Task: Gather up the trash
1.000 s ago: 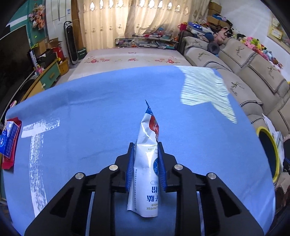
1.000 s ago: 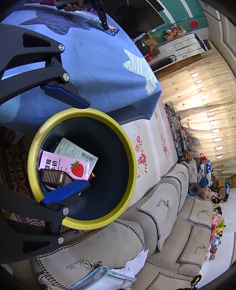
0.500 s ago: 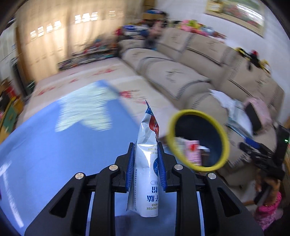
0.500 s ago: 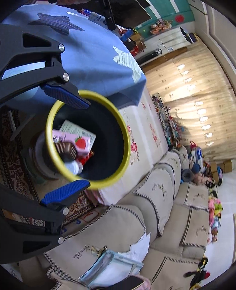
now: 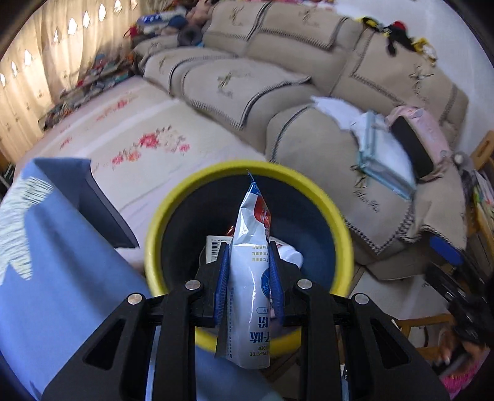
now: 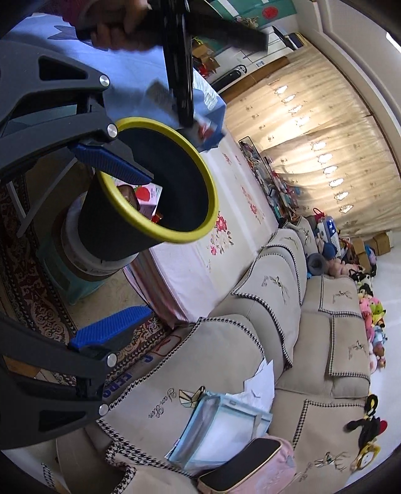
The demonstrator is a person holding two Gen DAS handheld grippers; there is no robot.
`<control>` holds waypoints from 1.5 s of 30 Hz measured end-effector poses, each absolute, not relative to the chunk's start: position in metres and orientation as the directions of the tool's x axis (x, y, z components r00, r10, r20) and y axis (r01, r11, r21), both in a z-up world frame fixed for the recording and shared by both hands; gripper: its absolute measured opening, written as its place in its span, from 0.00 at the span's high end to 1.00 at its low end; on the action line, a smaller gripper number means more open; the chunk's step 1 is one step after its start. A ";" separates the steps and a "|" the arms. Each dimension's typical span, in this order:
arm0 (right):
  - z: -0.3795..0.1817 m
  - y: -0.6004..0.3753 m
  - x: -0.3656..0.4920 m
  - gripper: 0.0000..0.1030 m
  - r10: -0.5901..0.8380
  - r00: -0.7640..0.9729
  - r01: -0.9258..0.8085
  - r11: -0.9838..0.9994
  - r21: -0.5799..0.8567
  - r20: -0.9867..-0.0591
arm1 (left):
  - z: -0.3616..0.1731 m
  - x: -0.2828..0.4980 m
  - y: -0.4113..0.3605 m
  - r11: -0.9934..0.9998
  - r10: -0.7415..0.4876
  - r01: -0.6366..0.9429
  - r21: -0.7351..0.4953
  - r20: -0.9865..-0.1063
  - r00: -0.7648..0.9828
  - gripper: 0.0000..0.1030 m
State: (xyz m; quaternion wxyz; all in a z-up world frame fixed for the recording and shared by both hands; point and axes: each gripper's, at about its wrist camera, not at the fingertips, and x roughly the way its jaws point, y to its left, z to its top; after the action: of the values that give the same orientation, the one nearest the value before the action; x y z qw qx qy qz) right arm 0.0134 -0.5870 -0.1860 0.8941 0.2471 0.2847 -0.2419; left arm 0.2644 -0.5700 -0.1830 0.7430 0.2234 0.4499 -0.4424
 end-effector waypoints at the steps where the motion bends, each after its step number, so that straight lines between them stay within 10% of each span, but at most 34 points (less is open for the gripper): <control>1: -0.188 -0.589 0.010 0.26 -0.290 0.720 0.575 0.757 0.309 -0.630 | -0.192 0.268 -0.580 0.519 -0.434 0.853 -0.055 -0.877 0.207 0.75; 4: -0.192 -0.593 0.007 0.25 -0.283 0.717 0.578 0.752 0.317 -0.637 | -0.211 0.280 -0.592 0.544 -0.391 0.838 -0.031 -0.893 0.221 0.65; 6: -0.195 -0.596 0.007 0.24 -0.275 0.716 0.578 0.749 0.324 -0.641 | -0.217 0.287 -0.596 0.563 -0.379 0.826 -0.021 -0.895 0.236 0.38; 18: -0.186 -0.566 0.019 0.22 -0.233 0.732 0.522 0.796 0.308 -0.640 | -0.142 0.259 -0.497 0.660 -0.476 0.751 0.008 -0.770 0.426 0.06; 45: -0.079 -0.371 0.008 0.07 -0.173 0.840 0.239 0.969 0.064 -0.513 | -0.027 0.024 -0.063 0.983 -0.157 0.181 0.018 -0.421 0.894 0.05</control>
State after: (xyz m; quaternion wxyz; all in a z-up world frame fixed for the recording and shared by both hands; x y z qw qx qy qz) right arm 0.0078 -0.3711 -0.0789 0.9572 0.0629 0.2612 -0.1075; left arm 0.0235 -0.0632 -0.0273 0.9726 0.0285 0.2138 -0.0869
